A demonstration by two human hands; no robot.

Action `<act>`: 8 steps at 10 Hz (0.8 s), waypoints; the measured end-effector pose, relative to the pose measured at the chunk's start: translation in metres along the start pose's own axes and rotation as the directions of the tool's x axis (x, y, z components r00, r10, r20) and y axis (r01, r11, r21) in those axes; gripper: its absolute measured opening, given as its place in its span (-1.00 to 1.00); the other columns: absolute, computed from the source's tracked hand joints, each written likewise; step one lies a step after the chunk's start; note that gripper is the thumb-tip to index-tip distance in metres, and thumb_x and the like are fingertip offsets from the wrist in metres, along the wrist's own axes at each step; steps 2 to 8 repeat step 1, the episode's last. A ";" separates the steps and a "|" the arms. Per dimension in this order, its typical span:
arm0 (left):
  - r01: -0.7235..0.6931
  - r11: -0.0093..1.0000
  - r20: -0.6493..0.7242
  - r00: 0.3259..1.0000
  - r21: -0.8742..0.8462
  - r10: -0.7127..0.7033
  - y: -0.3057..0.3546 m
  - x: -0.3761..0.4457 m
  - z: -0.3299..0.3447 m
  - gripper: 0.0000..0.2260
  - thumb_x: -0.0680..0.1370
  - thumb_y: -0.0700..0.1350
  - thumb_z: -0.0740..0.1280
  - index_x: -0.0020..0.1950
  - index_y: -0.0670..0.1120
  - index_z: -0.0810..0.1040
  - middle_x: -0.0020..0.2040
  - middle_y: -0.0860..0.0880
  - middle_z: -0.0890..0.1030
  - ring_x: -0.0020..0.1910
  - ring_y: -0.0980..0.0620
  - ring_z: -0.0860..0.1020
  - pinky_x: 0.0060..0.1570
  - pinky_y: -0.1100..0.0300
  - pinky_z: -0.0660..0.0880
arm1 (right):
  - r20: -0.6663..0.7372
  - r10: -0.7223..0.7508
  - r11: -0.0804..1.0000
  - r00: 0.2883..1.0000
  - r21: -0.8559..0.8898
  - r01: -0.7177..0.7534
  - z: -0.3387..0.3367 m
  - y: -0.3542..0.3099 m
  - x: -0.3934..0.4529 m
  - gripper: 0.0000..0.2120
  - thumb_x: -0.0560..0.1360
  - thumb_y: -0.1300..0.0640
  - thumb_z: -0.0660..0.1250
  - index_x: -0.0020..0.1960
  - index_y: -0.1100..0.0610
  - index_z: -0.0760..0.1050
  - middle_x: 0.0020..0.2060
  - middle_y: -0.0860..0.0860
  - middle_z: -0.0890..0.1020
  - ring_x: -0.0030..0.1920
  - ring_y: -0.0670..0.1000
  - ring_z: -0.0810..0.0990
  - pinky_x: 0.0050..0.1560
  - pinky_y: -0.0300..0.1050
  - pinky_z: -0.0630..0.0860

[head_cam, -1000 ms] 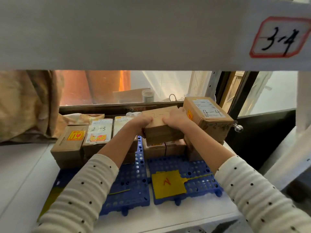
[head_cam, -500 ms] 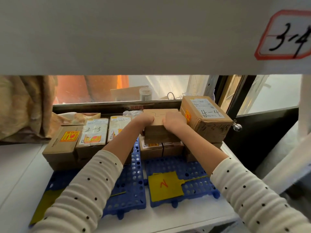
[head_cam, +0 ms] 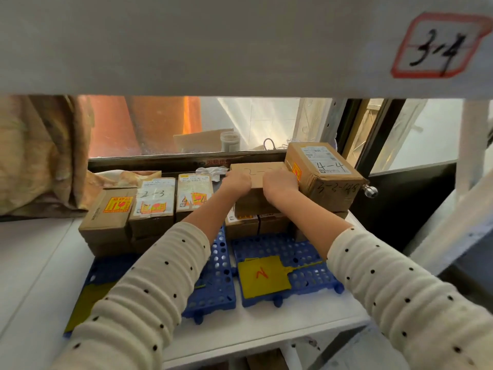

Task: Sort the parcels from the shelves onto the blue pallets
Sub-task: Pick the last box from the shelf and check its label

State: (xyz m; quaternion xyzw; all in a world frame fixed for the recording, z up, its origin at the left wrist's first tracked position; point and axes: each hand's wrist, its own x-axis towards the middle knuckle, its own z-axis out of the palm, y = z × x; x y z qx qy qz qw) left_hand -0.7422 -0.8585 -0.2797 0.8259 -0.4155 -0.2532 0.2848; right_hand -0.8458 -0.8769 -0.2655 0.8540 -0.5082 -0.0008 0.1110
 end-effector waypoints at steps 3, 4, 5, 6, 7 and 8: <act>-0.087 0.994 -0.060 0.994 0.060 0.090 0.002 -0.026 -0.011 -0.69 0.66 -0.22 0.03 0.33 -0.27 0.42 0.28 -0.24 0.48 0.27 -0.18 0.46 0.21 0.05 0.41 | -0.043 -0.045 0.999 0.998 -0.004 0.045 -0.012 0.009 -0.016 -0.74 0.59 0.18 0.19 0.24 0.17 0.49 0.16 0.13 0.54 0.19 0.12 0.47 0.14 -0.06 0.43; -0.087 0.994 -0.060 0.994 0.060 0.090 0.002 -0.026 -0.011 -0.69 0.66 -0.22 0.03 0.33 -0.27 0.42 0.28 -0.24 0.48 0.27 -0.18 0.46 0.21 0.05 0.41 | -0.043 -0.045 0.999 0.998 -0.004 0.045 -0.012 0.009 -0.016 -0.74 0.59 0.18 0.19 0.24 0.17 0.49 0.16 0.13 0.54 0.19 0.12 0.47 0.14 -0.06 0.43; -0.087 0.994 -0.060 0.994 0.060 0.090 0.002 -0.026 -0.011 -0.69 0.66 -0.22 0.03 0.33 -0.27 0.42 0.28 -0.24 0.48 0.27 -0.18 0.46 0.21 0.05 0.41 | -0.043 -0.045 0.999 0.998 -0.004 0.045 -0.012 0.009 -0.016 -0.74 0.59 0.18 0.19 0.24 0.17 0.49 0.16 0.13 0.54 0.19 0.12 0.47 0.14 -0.06 0.43; -0.087 0.994 -0.060 0.994 0.060 0.090 0.002 -0.026 -0.011 -0.69 0.66 -0.22 0.03 0.33 -0.27 0.42 0.28 -0.24 0.48 0.27 -0.18 0.46 0.21 0.05 0.41 | -0.043 -0.045 0.999 0.998 -0.004 0.045 -0.012 0.009 -0.016 -0.74 0.59 0.18 0.19 0.24 0.17 0.49 0.16 0.13 0.54 0.19 0.12 0.47 0.14 -0.06 0.43; -0.087 0.994 -0.060 0.994 0.060 0.090 0.002 -0.026 -0.011 -0.69 0.66 -0.22 0.03 0.33 -0.27 0.42 0.28 -0.24 0.48 0.27 -0.18 0.46 0.21 0.05 0.41 | -0.043 -0.045 0.999 0.998 -0.004 0.045 -0.012 0.009 -0.016 -0.74 0.59 0.18 0.19 0.24 0.17 0.49 0.16 0.13 0.54 0.19 0.12 0.47 0.14 -0.06 0.43; -0.087 0.994 -0.060 0.994 0.060 0.090 0.002 -0.026 -0.011 -0.69 0.66 -0.22 0.03 0.33 -0.27 0.42 0.28 -0.24 0.48 0.27 -0.18 0.46 0.21 0.05 0.41 | -0.043 -0.045 0.999 0.998 -0.004 0.045 -0.012 0.009 -0.016 -0.74 0.59 0.18 0.19 0.24 0.17 0.49 0.16 0.13 0.54 0.19 0.12 0.47 0.14 -0.06 0.43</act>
